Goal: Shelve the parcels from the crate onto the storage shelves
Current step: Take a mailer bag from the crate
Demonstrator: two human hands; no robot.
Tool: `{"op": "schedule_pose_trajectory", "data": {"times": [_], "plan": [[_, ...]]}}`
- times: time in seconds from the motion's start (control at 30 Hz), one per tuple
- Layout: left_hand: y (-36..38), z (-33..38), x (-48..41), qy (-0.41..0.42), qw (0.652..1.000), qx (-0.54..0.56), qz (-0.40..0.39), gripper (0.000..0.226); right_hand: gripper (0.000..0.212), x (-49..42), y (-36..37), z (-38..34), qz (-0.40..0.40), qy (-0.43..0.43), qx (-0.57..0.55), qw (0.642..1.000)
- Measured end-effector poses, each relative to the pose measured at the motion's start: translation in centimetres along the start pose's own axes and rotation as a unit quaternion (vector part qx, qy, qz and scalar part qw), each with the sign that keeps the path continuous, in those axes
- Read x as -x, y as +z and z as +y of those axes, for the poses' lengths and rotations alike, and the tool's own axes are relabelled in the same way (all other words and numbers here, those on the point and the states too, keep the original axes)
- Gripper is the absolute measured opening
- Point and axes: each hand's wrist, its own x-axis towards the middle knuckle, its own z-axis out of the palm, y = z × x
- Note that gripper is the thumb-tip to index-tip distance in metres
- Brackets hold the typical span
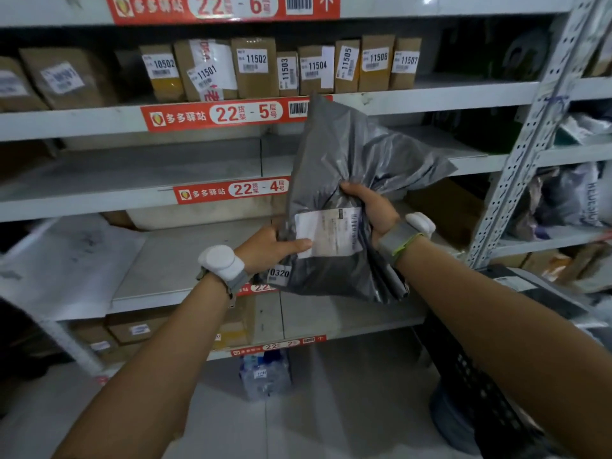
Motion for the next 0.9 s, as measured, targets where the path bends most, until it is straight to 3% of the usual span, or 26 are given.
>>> {"op": "schedule_pose_trajectory", "data": {"times": [0.1, 0.27, 0.37, 0.6, 0.7, 0.77, 0.83, 0.9], "plan": [[-0.6, -1.2, 1.0, -0.016, 1.0, -0.026, -0.009, 0.026, 0.072, 0.4, -0.6, -0.1, 0.013, -0.001, -0.011, 1.0], [-1.3, -3.1, 2.0, 0.015, 0.997, -0.069, -0.033, 0.034, 0.07, 0.9, -1.4, 0.4, 0.038, 0.011, -0.03, 0.999], [-1.6, -4.2, 2.1, 0.033, 0.996, -0.078, -0.021, 0.04, 0.053, 1.5, -1.5, 0.5, 0.057, 0.019, -0.037, 0.998], [-1.6, -5.5, 1.6, 0.064, 0.997, -0.038, -0.01, 0.047, 0.049, 1.4, -1.9, 0.9, 0.068, 0.034, -0.053, 0.996], [-1.5, -6.2, 1.6, 0.063, 0.998, -0.023, -0.004, 0.044, 0.03, 1.3, -1.9, 1.2, 0.055, 0.038, -0.061, 0.996], [-1.1, -6.8, 1.7, 0.061, 0.995, 0.083, 0.019, 0.042, 0.025, 1.1, -1.8, 1.4, 0.041, 0.035, -0.085, 0.995], [-0.3, -6.8, 2.1, 0.038, 0.954, 0.293, 0.048, 0.038, 0.026, 1.0, -1.6, 1.6, 0.041, 0.032, -0.107, 0.993], [0.6, -6.7, 2.3, 0.016, 0.914, 0.401, 0.063, 0.036, 0.026, 0.9, -0.9, 2.1, 0.038, 0.037, -0.121, 0.991]]}}
